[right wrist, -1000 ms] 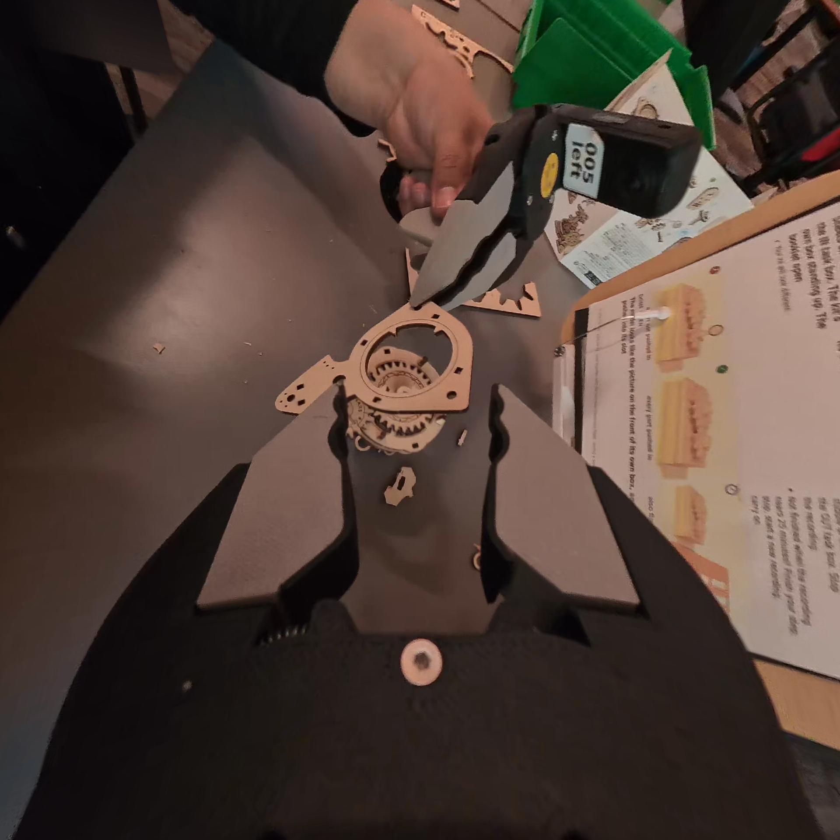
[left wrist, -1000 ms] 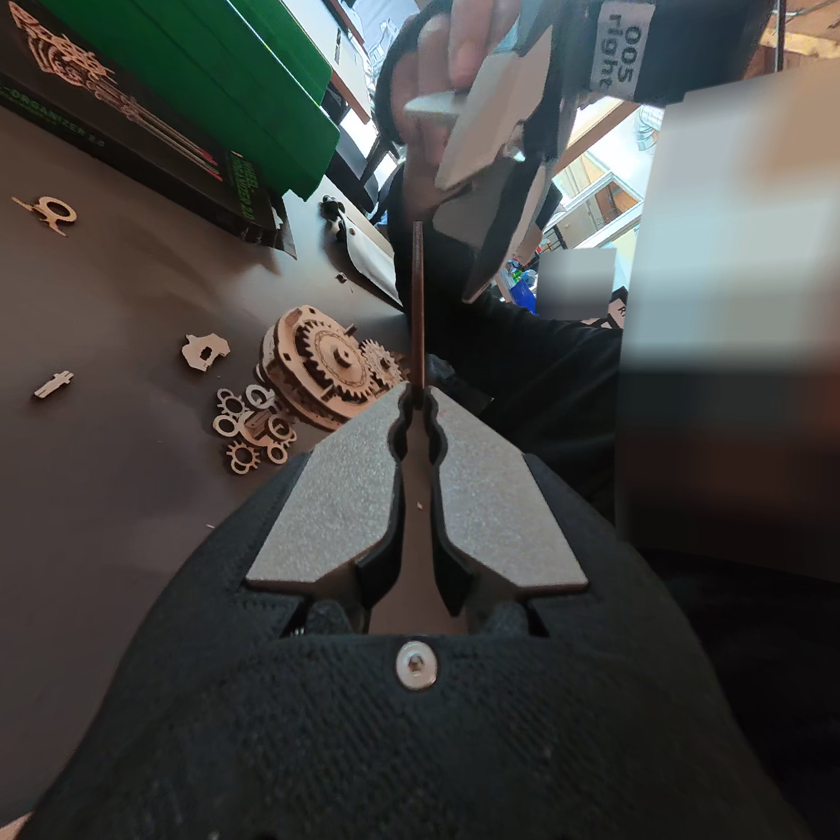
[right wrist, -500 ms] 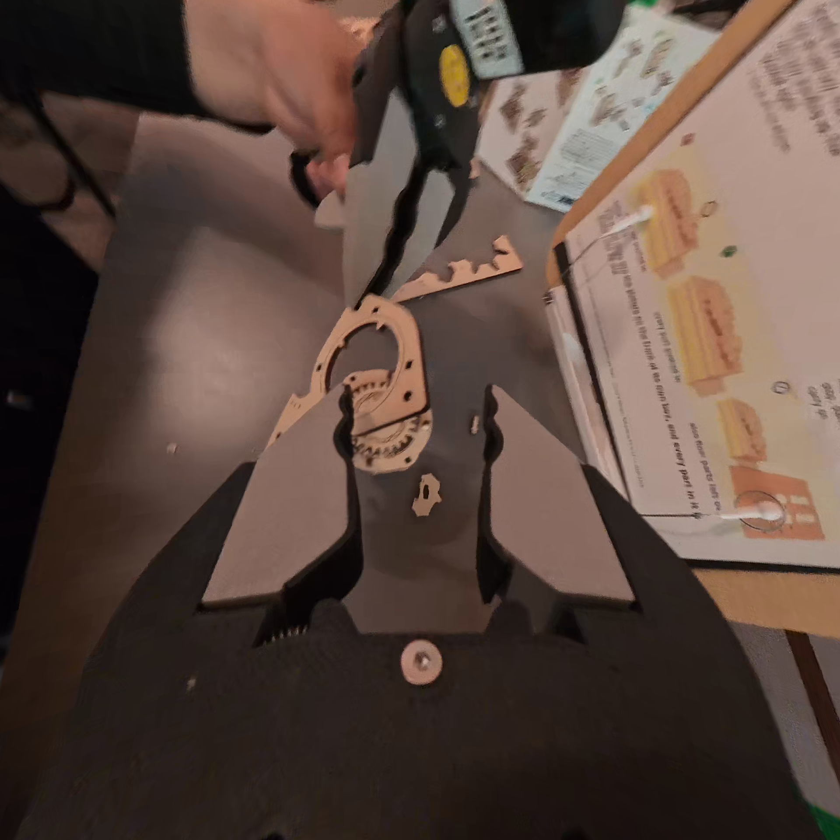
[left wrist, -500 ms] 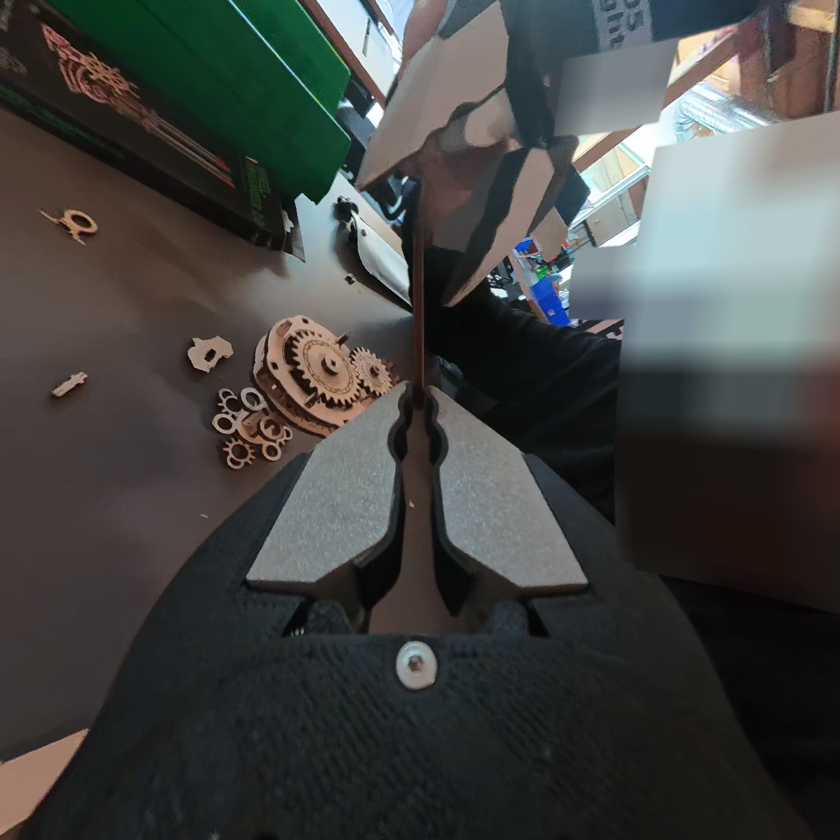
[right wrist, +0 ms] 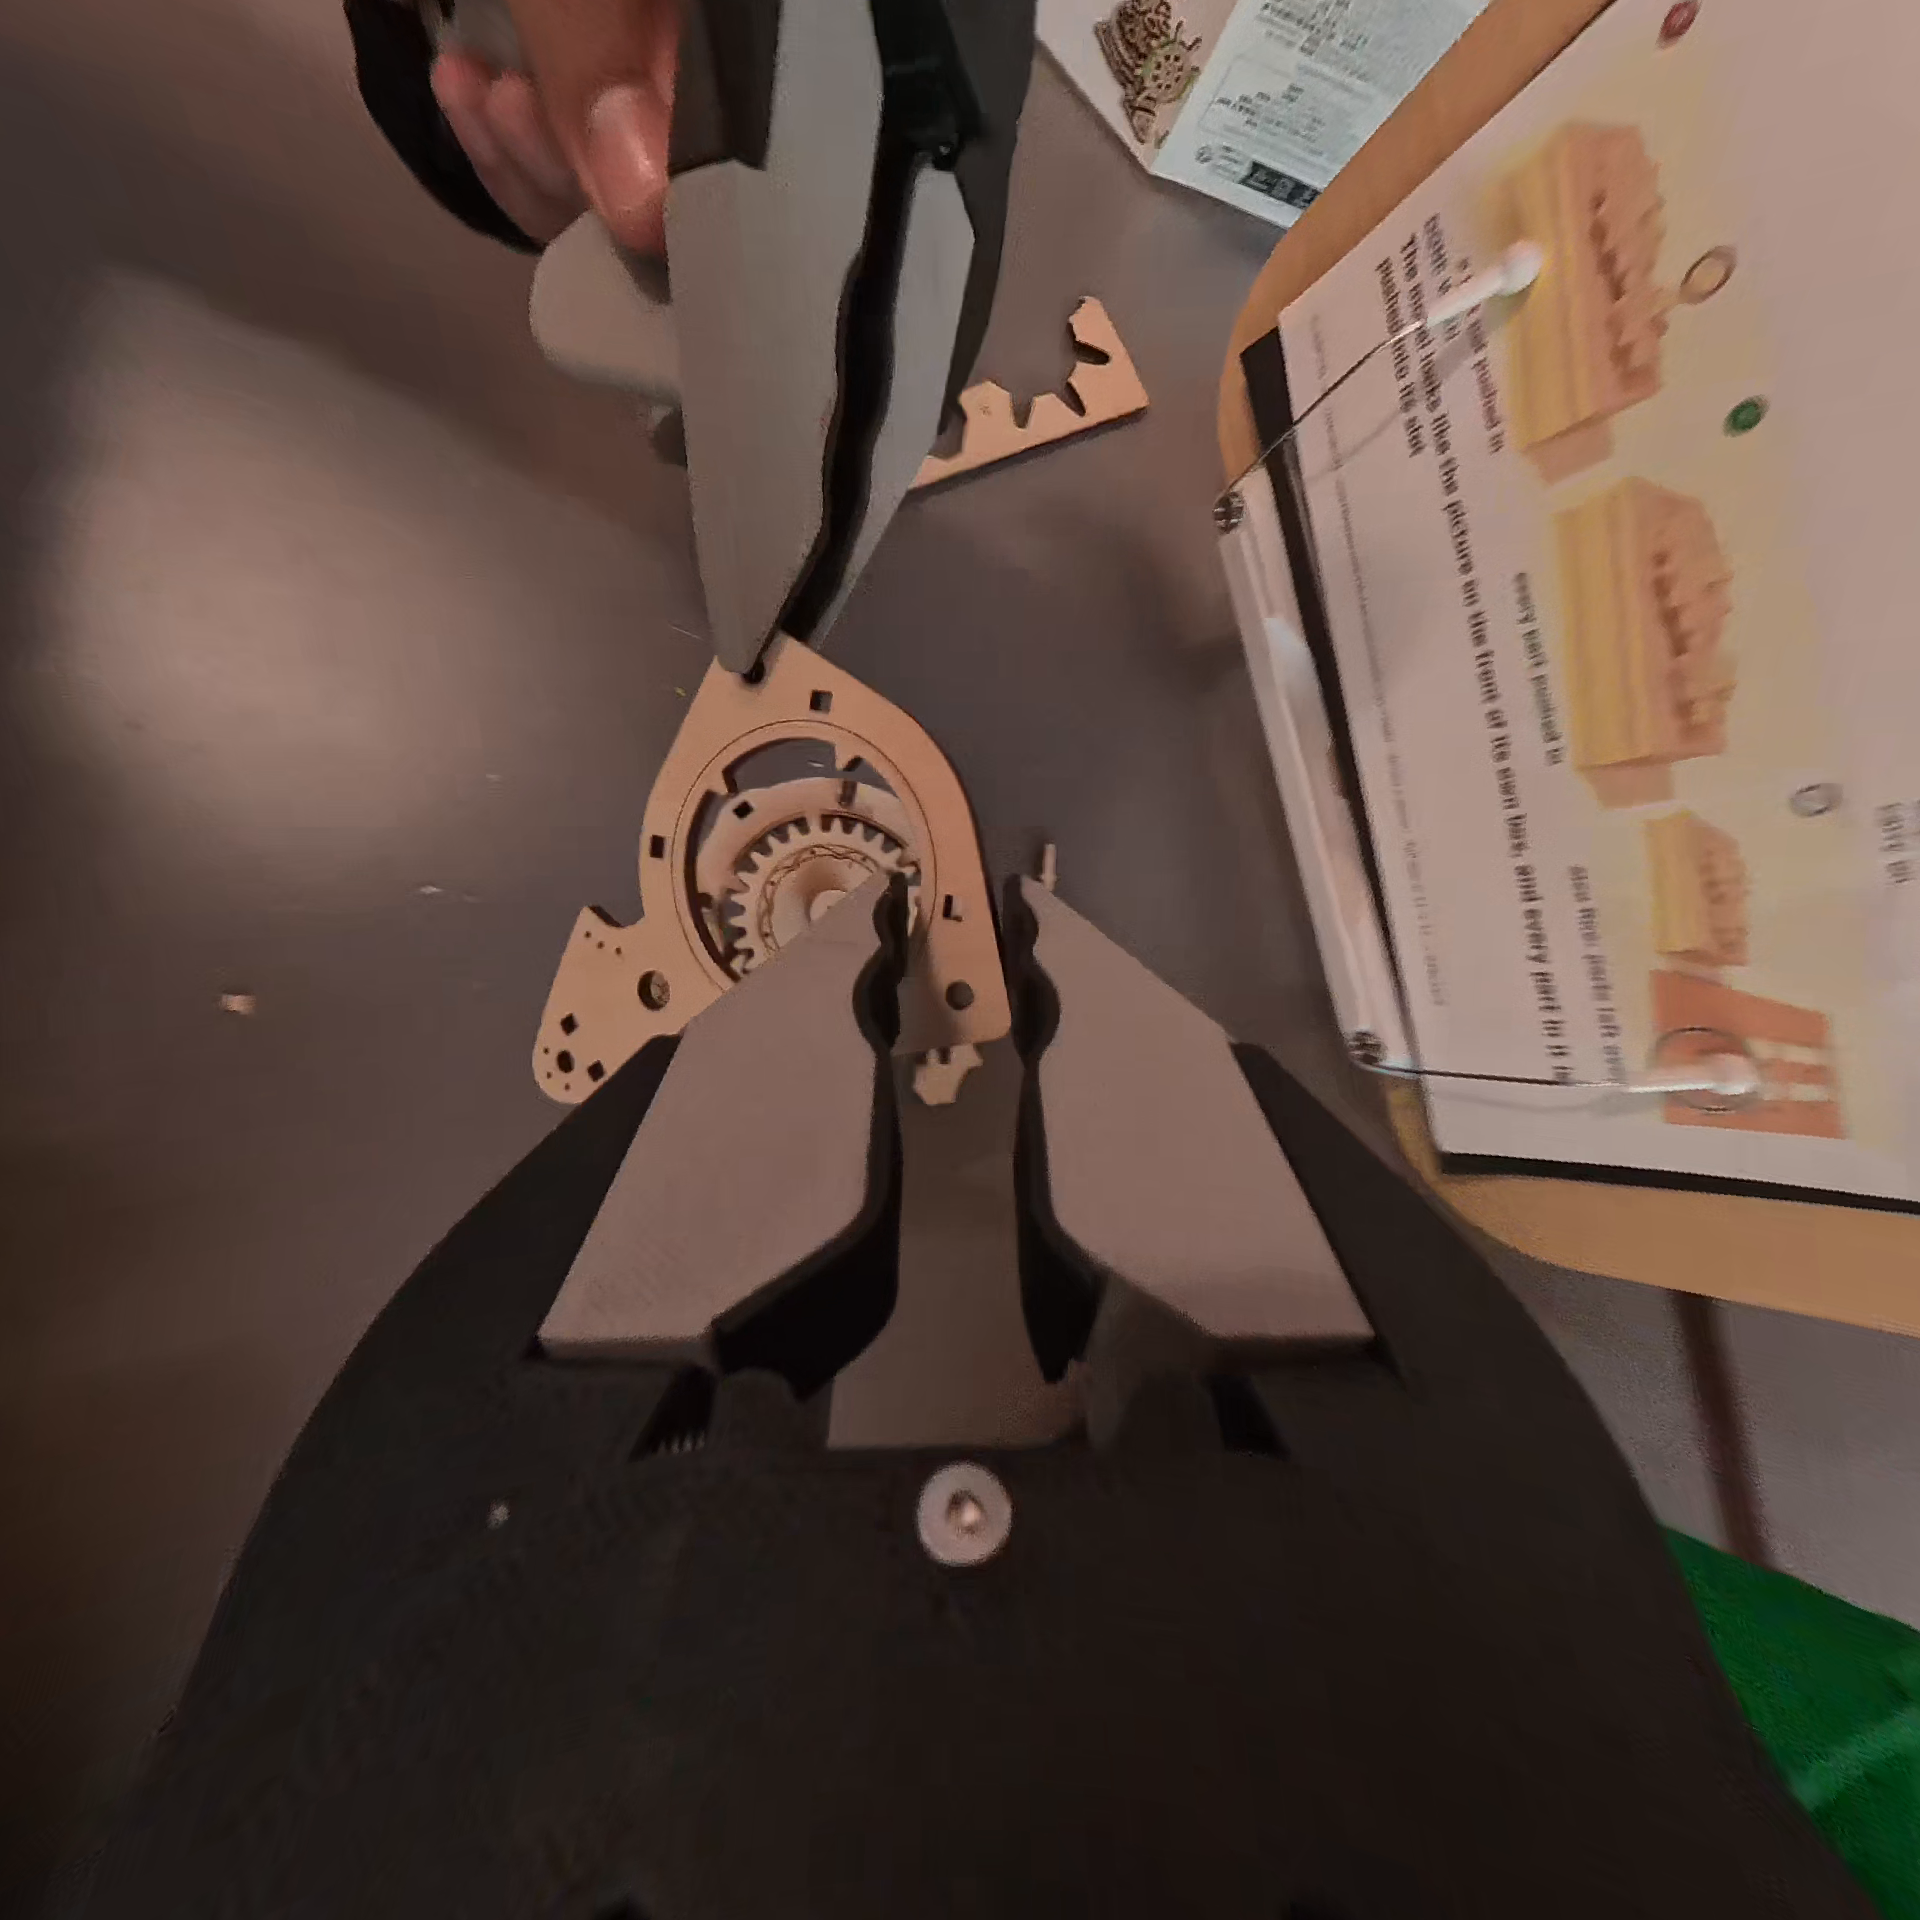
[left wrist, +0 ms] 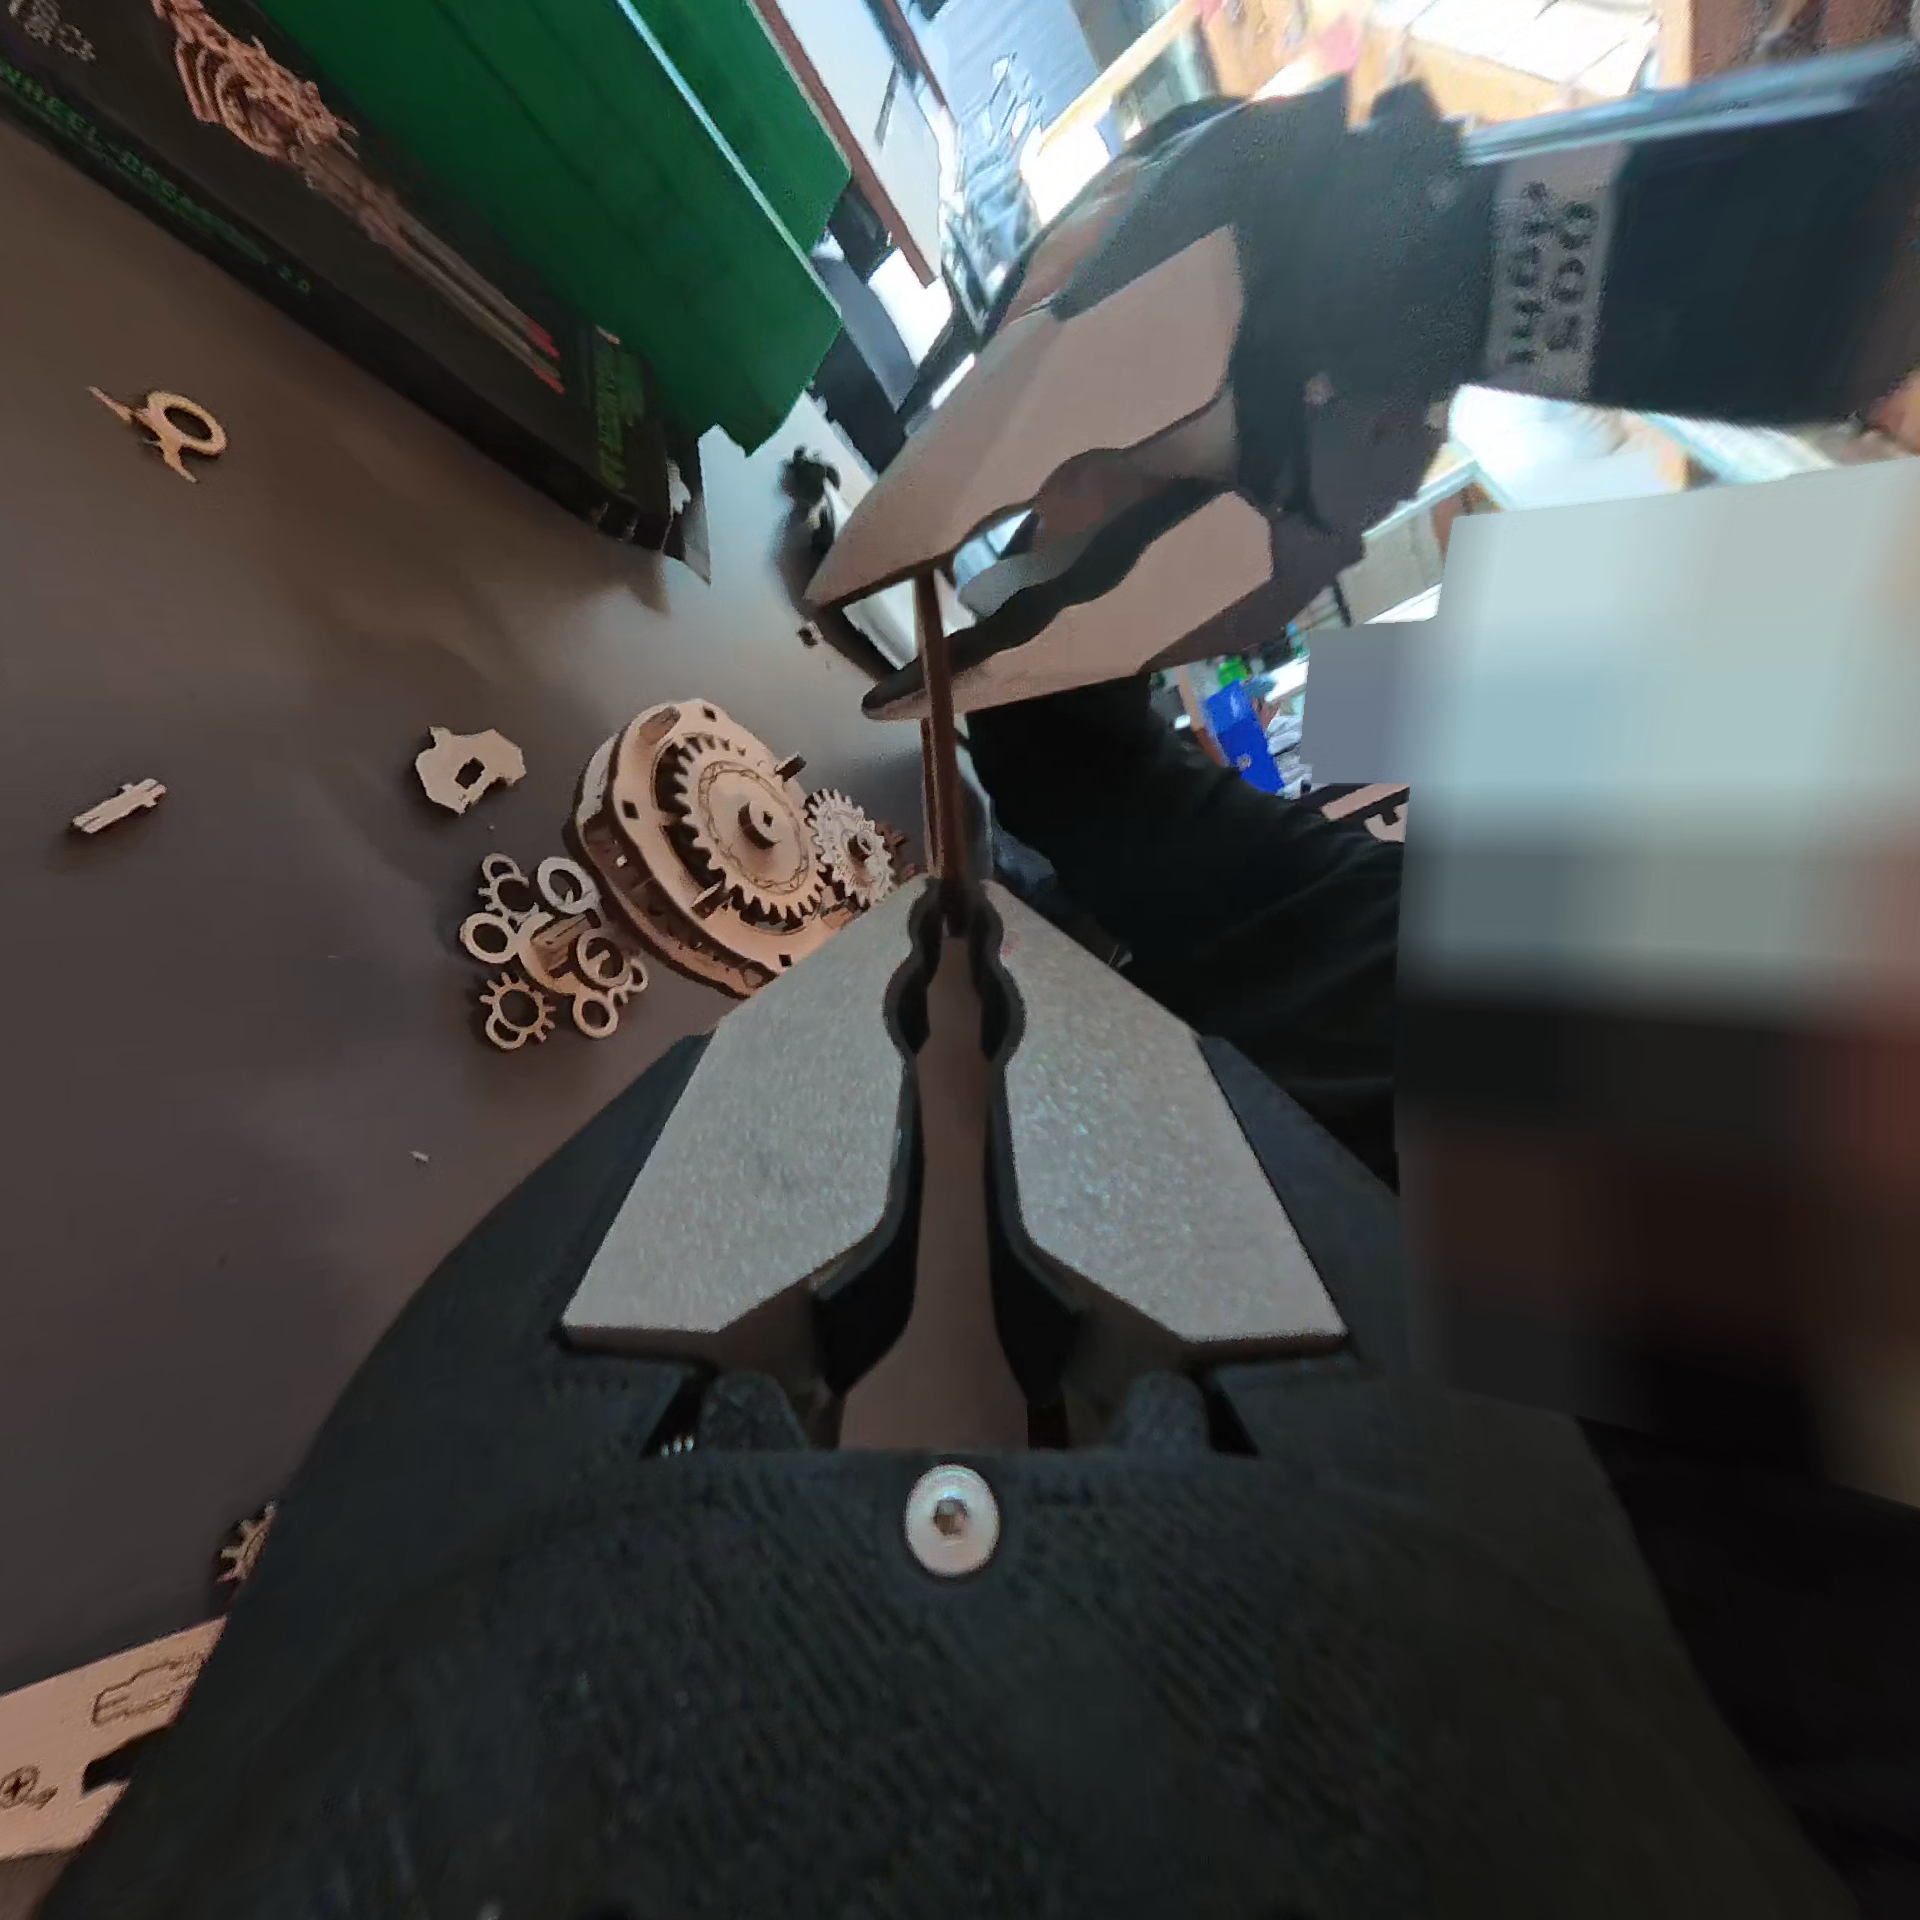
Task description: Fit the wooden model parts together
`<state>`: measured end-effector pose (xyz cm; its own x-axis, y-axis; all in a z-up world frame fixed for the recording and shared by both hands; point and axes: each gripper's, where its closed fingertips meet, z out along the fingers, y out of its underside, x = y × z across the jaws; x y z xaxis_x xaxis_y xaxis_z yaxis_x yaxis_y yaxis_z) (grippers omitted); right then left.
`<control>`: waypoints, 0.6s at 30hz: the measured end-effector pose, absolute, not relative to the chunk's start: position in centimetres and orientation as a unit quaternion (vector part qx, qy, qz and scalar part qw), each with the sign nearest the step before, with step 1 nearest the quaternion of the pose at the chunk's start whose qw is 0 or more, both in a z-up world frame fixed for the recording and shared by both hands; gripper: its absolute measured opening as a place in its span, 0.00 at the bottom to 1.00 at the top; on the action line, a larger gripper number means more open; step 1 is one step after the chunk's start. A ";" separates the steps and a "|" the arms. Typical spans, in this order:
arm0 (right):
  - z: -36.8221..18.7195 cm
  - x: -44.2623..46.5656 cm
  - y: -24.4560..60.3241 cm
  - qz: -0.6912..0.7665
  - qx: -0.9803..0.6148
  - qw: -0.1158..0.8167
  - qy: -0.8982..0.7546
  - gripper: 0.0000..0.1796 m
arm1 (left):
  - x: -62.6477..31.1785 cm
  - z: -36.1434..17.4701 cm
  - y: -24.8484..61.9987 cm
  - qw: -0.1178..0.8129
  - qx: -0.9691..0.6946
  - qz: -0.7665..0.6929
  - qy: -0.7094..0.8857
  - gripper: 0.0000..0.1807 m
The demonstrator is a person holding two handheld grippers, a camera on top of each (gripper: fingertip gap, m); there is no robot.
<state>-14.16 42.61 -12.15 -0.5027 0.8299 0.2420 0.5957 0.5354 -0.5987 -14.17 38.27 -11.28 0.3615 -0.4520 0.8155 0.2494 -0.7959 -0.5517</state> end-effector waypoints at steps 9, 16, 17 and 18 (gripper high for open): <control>-13.1 -13.5 43.3 0.360 -0.481 0.060 -0.797 0.08 | -17.5 -12.9 37.6 0.391 -0.805 -0.430 0.116 0.14; -15.6 -14.0 42.8 0.324 -0.486 -0.006 -0.812 0.08 | -16.0 -16.2 37.2 0.401 -0.818 -0.382 0.158 0.24; -15.9 -14.1 42.8 0.315 -0.486 -0.008 -0.815 0.08 | -15.9 -16.3 37.4 0.408 -0.817 -0.373 0.163 0.23; -16.2 -14.1 42.8 0.305 -0.485 -0.011 -0.820 0.08 | -15.8 -16.2 37.6 0.416 -0.815 -0.367 0.169 0.23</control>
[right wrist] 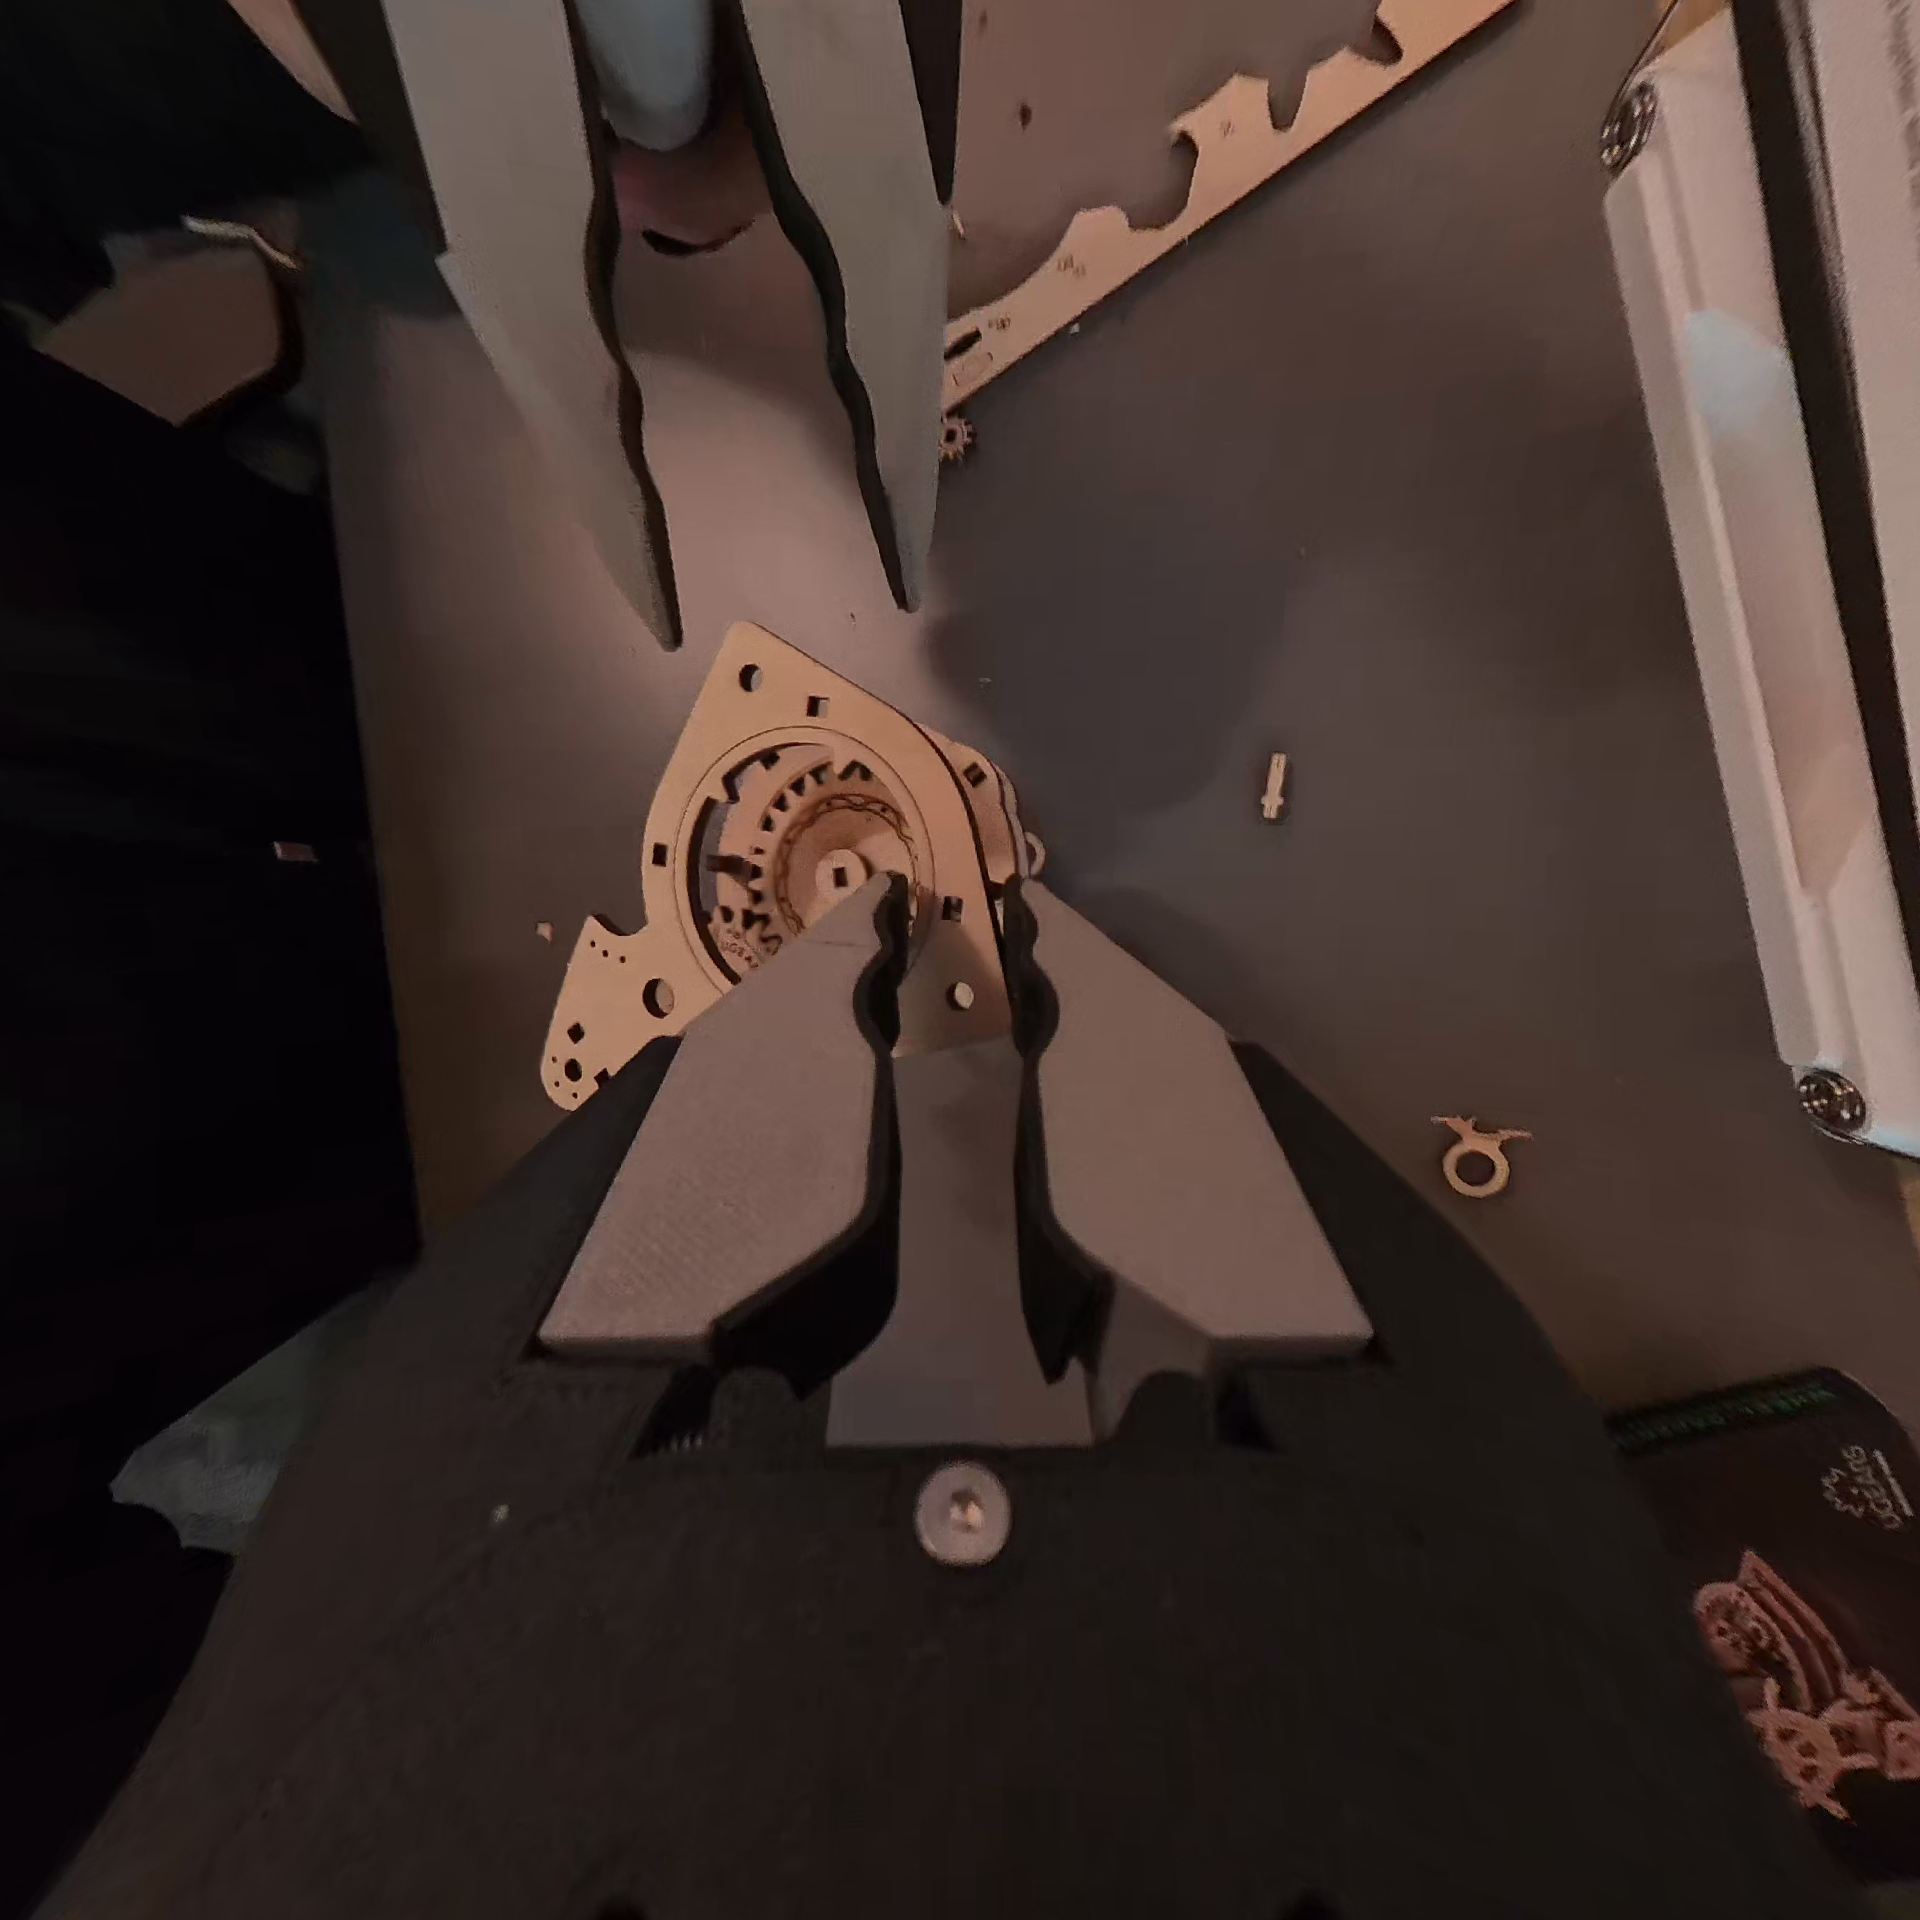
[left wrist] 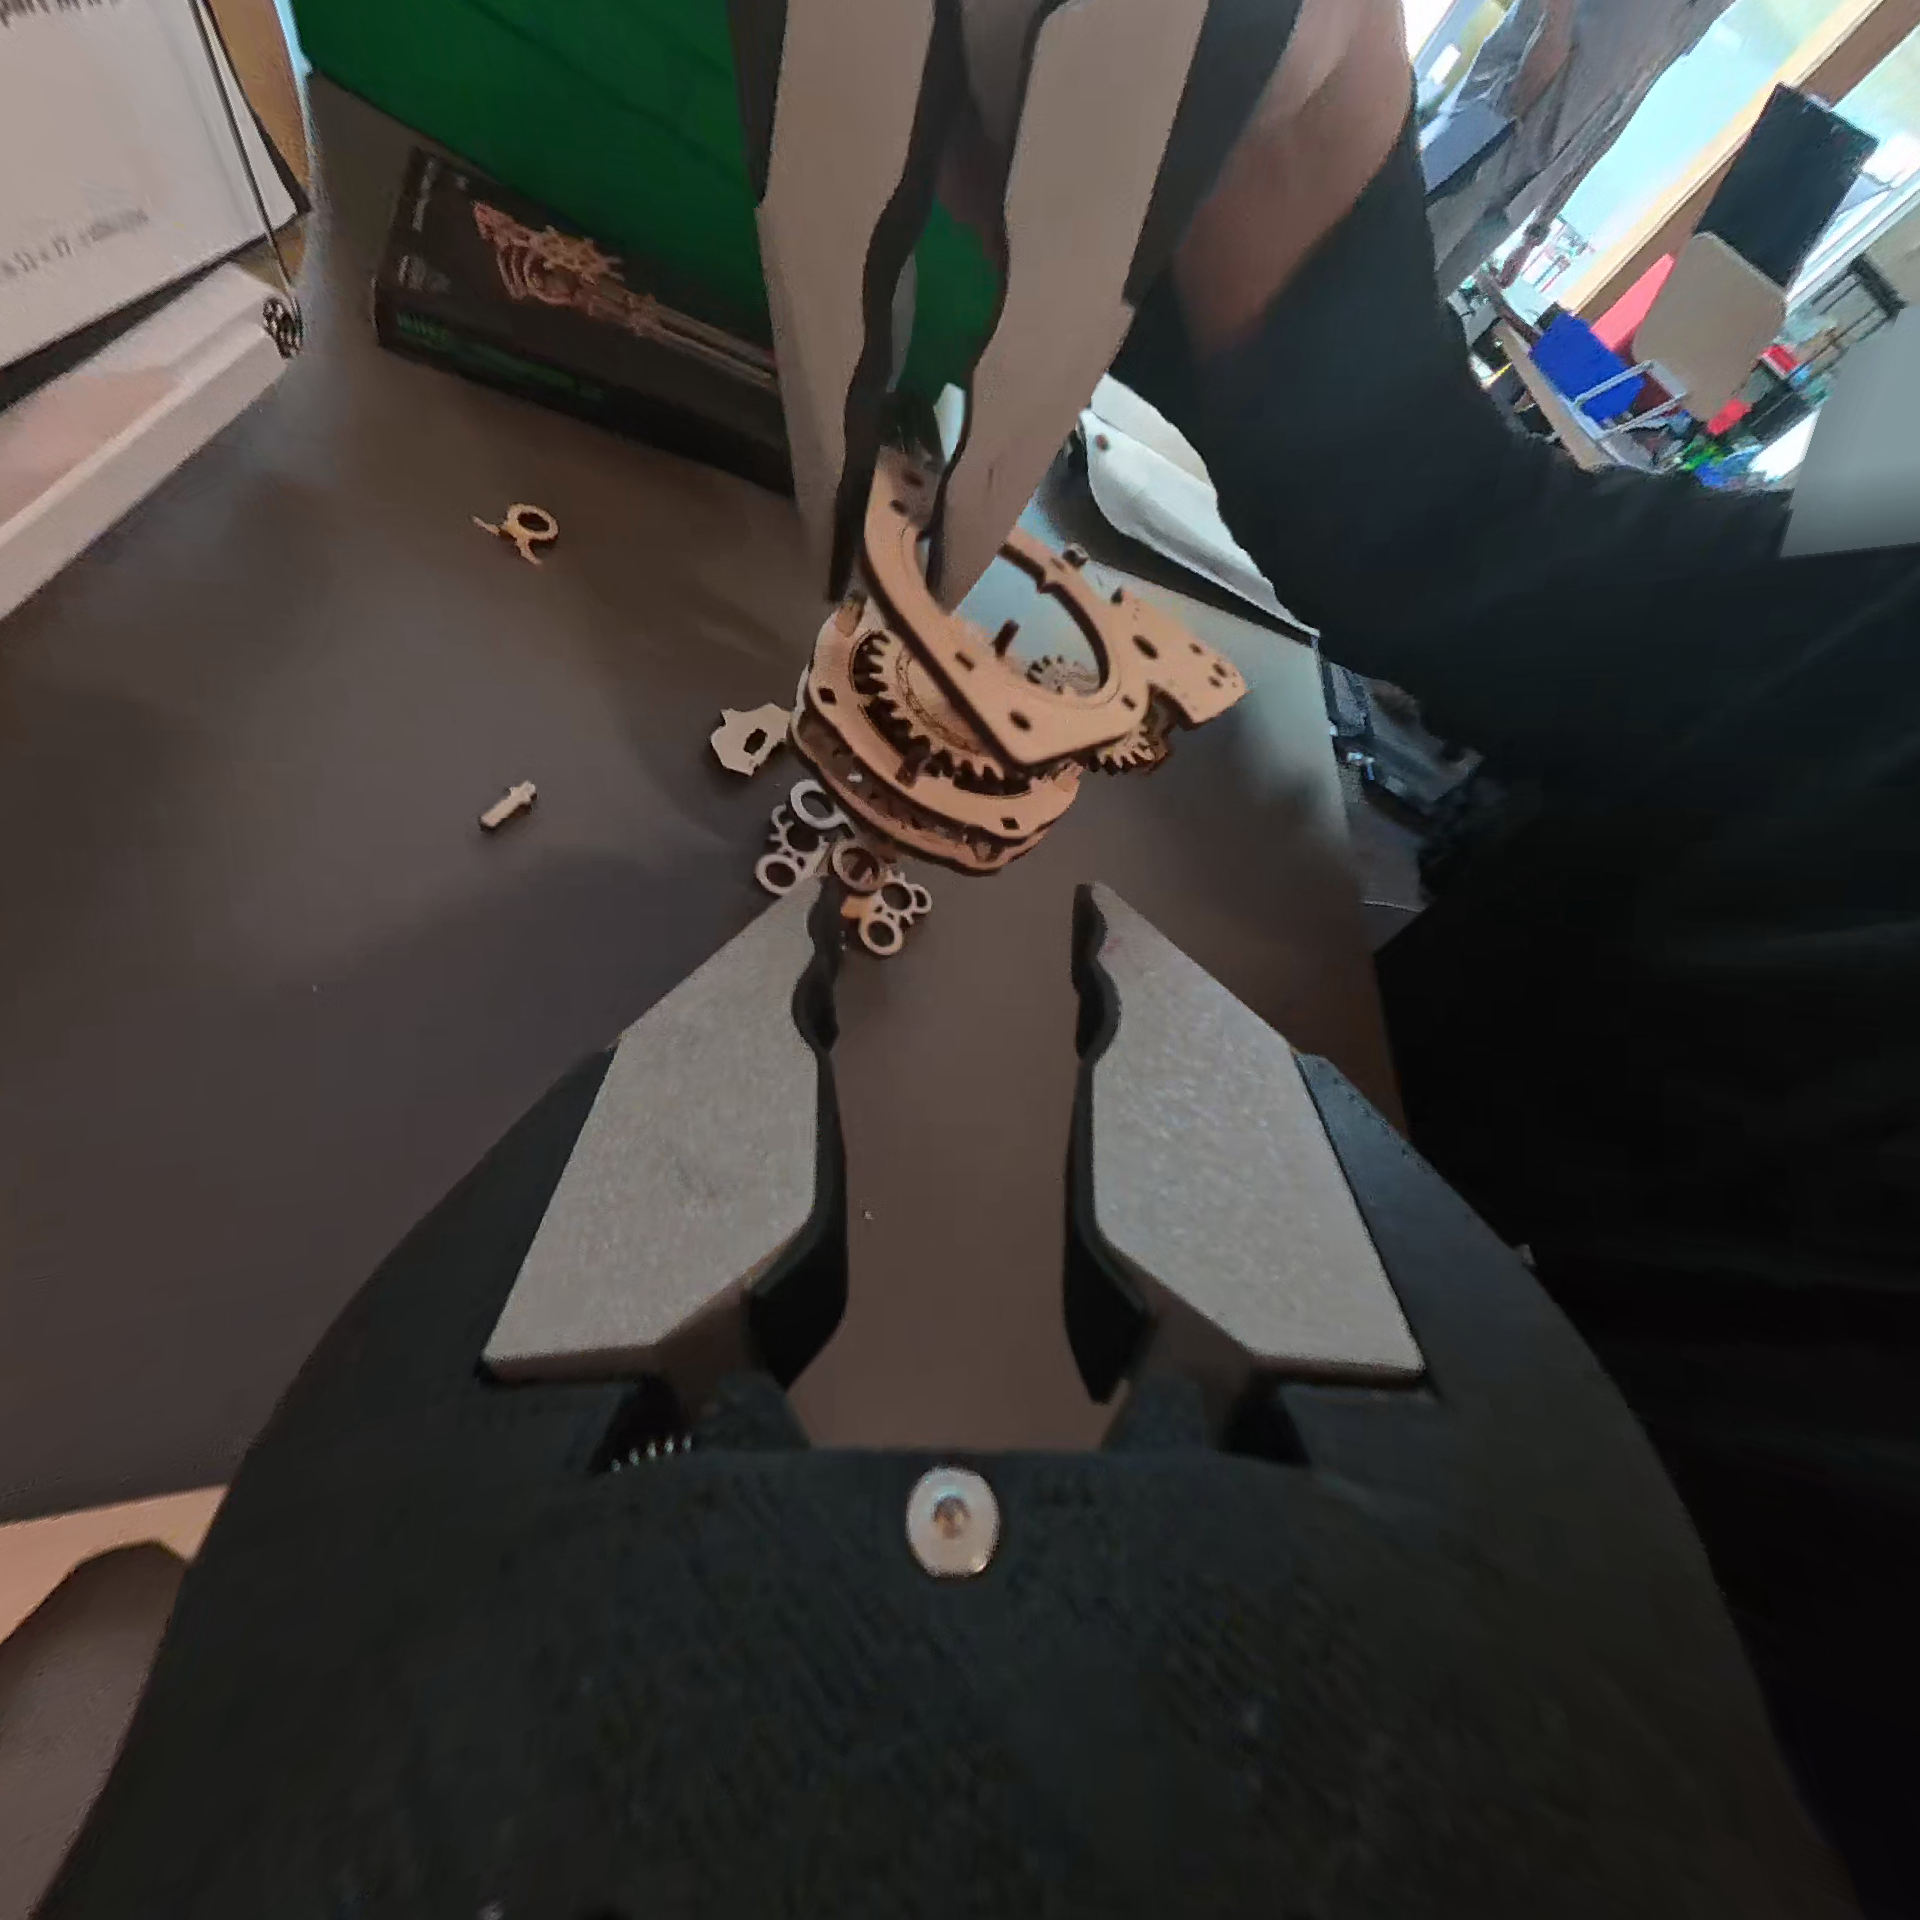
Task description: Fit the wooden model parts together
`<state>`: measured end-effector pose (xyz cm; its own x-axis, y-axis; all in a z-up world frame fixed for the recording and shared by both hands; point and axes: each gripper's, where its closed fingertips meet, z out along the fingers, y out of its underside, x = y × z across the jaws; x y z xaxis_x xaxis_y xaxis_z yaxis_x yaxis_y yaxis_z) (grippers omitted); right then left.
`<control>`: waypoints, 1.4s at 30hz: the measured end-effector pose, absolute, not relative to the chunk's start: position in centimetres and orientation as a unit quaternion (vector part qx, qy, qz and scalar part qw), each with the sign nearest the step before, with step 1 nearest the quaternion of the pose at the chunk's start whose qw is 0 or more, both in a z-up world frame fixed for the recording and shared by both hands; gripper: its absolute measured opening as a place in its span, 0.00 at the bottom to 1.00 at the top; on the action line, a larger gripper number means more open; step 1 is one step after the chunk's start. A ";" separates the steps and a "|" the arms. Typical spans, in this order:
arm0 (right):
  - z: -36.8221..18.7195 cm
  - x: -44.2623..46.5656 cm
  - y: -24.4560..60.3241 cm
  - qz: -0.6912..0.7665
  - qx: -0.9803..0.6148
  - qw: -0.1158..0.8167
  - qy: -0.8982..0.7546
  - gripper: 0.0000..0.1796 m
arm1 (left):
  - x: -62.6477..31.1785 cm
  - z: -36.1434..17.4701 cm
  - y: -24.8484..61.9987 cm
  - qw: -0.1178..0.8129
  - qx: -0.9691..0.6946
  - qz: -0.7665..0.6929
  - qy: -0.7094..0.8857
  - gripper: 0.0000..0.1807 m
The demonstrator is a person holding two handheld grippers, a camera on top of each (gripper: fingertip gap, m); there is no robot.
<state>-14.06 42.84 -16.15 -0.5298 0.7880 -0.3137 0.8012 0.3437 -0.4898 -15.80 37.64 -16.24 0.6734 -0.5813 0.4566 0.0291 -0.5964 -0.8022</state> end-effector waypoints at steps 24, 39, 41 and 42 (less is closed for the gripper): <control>-16.6 -13.5 43.0 -0.251 0.459 0.035 0.852 0.09 | -14.9 -15.4 37.6 0.418 -0.804 -0.385 0.175 0.15; -17.5 -12.1 45.0 -0.367 0.526 0.068 0.764 0.09 | -14.5 -17.8 39.2 0.467 -0.821 -0.286 0.161 0.21; -17.5 -12.1 44.7 -0.368 0.531 0.072 0.760 0.09 | -14.6 -17.8 39.3 0.465 -0.820 -0.290 0.163 0.23; -17.3 -11.9 44.5 -0.373 0.530 0.076 0.758 0.09 | -15.0 -17.7 39.5 0.470 -0.821 -0.286 0.155 0.22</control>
